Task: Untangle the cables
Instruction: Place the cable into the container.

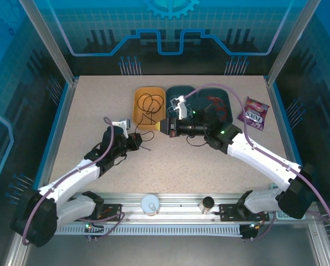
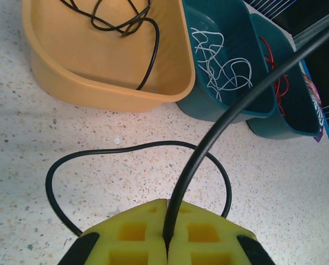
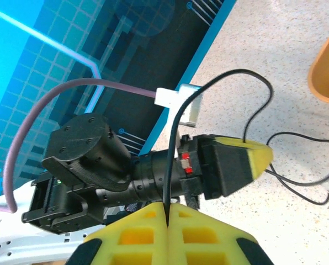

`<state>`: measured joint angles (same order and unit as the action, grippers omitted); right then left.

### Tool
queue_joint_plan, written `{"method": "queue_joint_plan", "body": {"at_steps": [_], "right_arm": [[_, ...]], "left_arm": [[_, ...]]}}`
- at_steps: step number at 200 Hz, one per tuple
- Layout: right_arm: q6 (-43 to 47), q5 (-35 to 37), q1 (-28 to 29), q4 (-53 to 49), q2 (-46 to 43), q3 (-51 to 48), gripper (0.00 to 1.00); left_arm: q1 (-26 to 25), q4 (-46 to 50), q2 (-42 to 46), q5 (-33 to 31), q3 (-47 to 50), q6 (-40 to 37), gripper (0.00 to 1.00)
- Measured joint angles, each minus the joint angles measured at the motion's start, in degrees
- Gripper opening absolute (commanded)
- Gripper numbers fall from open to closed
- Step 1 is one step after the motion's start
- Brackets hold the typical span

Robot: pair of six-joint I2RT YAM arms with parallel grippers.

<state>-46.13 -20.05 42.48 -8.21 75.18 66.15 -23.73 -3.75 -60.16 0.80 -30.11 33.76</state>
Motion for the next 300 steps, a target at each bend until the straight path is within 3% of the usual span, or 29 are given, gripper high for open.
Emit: {"method": "queue_joint_plan", "body": {"at_steps": [25,81,85,88,91,190,256,300], "right_arm": [[1.1,2.4,-1.1,-2.6,-2.0,-1.4,0.55],[2.3,10.4,-3.8,-10.6,-9.2,-3.3,0.73],[2.6,10.8,-3.9,-11.1,-9.7,-3.5,0.82],[2.4,11.4,-4.1,-11.6,-10.2,-3.6,0.96],[2.9,11.8,-4.2,-12.1,-10.7,-3.7,1.0],[3.0,22.7,-7.0,-21.6,-20.1,-8.2,1.0],[2.8,24.6,-7.5,-23.7,-20.2,-8.2,1.0],[2.8,25.3,-8.2,-24.4,-20.2,-8.2,1.0]], "left_arm": [[0.0,4.6,1.4,-0.8,-3.7,-1.4,0.0],[0.9,16.9,-0.1,-2.7,-16.8,-5.2,0.0],[1.0,17.6,-0.5,-2.8,-17.6,-5.3,0.0],[1.1,18.1,-0.8,-2.8,-18.1,-5.5,0.0],[1.1,18.5,-1.0,-2.9,-18.6,-5.5,0.0],[4.1,25.0,-20.1,-4.0,-40.4,-9.8,0.0],[5.5,25.4,-35.1,-4.0,-53.0,-12.9,0.0],[5.9,26.5,-40.5,-4.0,-57.6,-13.0,0.0]]}}
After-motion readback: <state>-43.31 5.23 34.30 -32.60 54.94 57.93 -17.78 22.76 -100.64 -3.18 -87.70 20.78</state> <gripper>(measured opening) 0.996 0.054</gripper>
